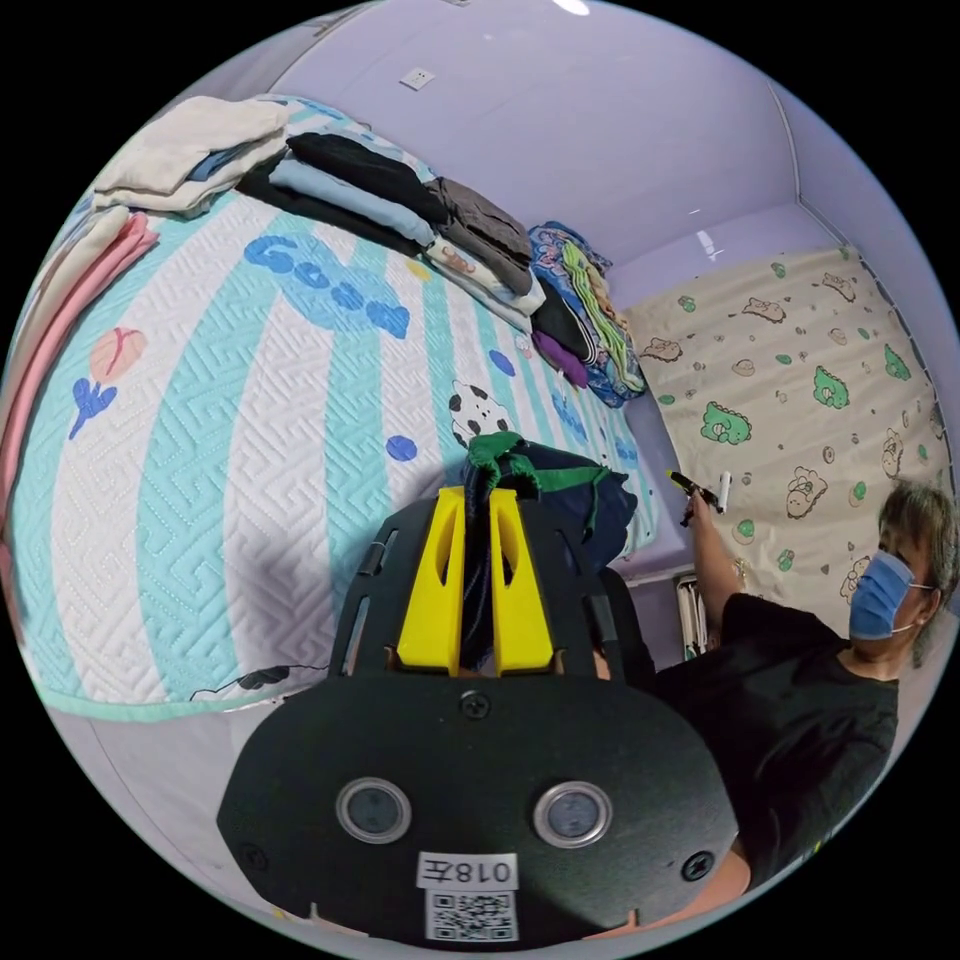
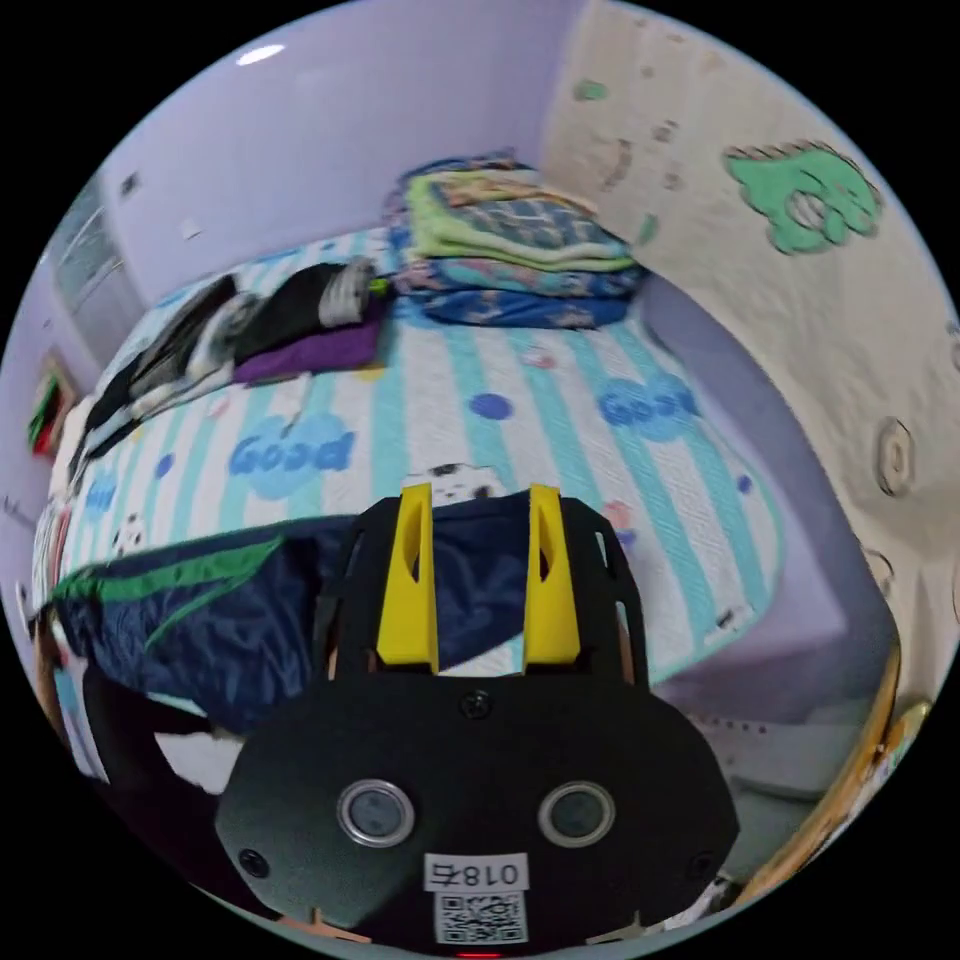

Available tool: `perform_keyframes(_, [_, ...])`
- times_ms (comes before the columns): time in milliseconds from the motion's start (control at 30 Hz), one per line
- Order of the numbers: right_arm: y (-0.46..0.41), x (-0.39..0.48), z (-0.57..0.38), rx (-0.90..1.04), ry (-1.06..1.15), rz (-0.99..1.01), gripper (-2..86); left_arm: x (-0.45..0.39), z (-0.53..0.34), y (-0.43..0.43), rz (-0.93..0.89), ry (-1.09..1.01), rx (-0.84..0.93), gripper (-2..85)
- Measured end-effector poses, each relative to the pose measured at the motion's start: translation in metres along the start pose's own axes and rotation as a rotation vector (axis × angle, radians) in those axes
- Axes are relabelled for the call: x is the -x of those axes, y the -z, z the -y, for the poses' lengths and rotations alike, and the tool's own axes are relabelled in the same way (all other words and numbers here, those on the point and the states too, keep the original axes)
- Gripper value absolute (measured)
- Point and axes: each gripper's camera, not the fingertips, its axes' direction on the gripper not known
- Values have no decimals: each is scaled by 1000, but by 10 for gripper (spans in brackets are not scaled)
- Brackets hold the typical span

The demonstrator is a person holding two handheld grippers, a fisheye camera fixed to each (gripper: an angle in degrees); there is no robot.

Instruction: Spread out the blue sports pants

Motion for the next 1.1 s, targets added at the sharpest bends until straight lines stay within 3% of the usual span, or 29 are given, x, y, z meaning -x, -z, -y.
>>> perform_keyframes(133, [-50,52,-9,114,120,79,133,0,9,-11,29,-25,5,38])
perform_keyframes(300, [-92,10,4,125,-120,87,136,-15,21,-16,94,-100,25,37])
perform_keyframes(433, [-133,-31,25,263,-293,67,160,-24,31,-21,119,-143,29,39])
perform_keyframes(600, [-172,-40,28,376,-315,-2,153,-26,39,-26,124,-168,-13,39])
perform_keyframes(733, [-152,-48,27,245,-305,15,22,-24,42,-27,121,-178,-75,40])
perform_keyframes(967, [-100,-76,45,-111,-337,63,3,-13,79,-19,163,-232,-131,40])
perform_keyframes(1100, [-100,-84,104,-165,-327,60,6,17,151,-21,190,-245,-174,40])
